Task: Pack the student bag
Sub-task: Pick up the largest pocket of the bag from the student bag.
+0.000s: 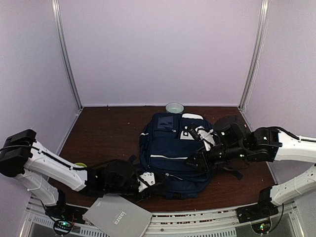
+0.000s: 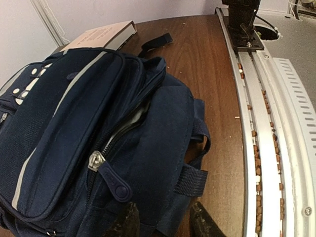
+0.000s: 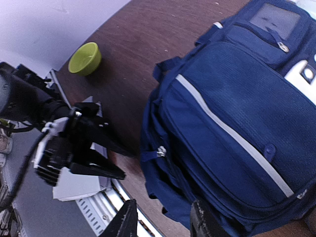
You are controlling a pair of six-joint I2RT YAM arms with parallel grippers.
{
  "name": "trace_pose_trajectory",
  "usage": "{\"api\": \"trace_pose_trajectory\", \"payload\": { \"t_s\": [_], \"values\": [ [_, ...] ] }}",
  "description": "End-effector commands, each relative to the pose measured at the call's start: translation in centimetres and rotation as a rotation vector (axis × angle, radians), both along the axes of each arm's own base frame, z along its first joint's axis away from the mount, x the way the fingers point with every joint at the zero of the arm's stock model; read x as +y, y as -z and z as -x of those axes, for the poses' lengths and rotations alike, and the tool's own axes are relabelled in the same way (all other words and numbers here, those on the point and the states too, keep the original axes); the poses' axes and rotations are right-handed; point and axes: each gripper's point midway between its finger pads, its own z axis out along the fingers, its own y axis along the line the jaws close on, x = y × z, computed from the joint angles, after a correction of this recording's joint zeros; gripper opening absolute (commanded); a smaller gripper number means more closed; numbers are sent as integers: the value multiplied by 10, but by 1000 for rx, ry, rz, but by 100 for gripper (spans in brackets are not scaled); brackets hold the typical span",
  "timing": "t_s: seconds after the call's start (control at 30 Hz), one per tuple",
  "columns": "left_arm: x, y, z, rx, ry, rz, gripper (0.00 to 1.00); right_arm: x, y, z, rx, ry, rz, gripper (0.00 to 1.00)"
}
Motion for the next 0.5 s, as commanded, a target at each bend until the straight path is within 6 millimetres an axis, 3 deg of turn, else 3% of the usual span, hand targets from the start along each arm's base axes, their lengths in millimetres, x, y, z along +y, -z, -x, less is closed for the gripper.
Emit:
{"api": "trace_pose_trajectory", "payload": {
  "t_s": [0.0,0.07,0.17,0.47],
  "values": [
    [-10,-9,3,82,10,-4,37,-37,59,4,-1,-99,253,37],
    [-9,-6,-6,85,-52,-39,35,-40,69,2,3,-99,302,37],
    [-6,-17,-19,58,-128,-14,36,-40,79,-1,-12,-120,332,38],
    [-11,-29,-34,120,-246,-15,39,-34,87,-20,-5,-92,242,37]
  ]
}}
